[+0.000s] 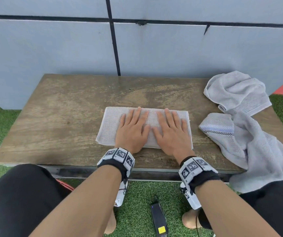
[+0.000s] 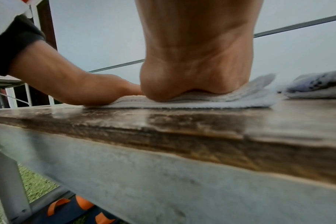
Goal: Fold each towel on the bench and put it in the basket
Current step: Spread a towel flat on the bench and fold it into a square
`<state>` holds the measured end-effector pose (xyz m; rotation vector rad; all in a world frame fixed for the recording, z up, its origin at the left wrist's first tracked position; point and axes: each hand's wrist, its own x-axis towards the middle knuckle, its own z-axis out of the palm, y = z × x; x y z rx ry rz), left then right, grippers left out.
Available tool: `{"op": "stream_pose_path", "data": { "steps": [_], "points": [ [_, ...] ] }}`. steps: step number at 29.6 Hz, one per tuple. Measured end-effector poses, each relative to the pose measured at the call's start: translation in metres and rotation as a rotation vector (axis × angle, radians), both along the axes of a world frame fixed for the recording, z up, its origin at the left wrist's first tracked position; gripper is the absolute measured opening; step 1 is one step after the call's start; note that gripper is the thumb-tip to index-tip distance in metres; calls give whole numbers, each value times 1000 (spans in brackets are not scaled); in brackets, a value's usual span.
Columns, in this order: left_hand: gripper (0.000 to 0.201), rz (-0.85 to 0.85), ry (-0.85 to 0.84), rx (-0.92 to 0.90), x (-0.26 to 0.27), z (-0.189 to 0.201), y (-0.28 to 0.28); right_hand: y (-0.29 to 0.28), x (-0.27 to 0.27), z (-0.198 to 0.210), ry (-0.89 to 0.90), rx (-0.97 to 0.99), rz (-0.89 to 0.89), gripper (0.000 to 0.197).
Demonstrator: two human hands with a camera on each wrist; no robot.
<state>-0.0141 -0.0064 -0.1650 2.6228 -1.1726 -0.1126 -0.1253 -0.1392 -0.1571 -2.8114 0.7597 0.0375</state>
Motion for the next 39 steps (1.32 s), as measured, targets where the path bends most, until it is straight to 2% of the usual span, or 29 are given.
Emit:
{"op": "stream_pose_path", "data": {
  "steps": [10,21,35,37,39],
  "points": [
    [66,78,7,32,15,3,33,-31,-23,-2,0,67,-101,61],
    [68,134,25,58,22,5,52,-34,-25,-6,-1,96,-89,61],
    [58,214,131,68,27,7,72,-25,-22,4,32,115,-127,60],
    [59,233,153,85,25,7,74,-20,-19,9,39,25,-105,56],
    [60,257,175,97,22,7,74,-10,-21,19,-10,-166,-28,45]
  ]
}}
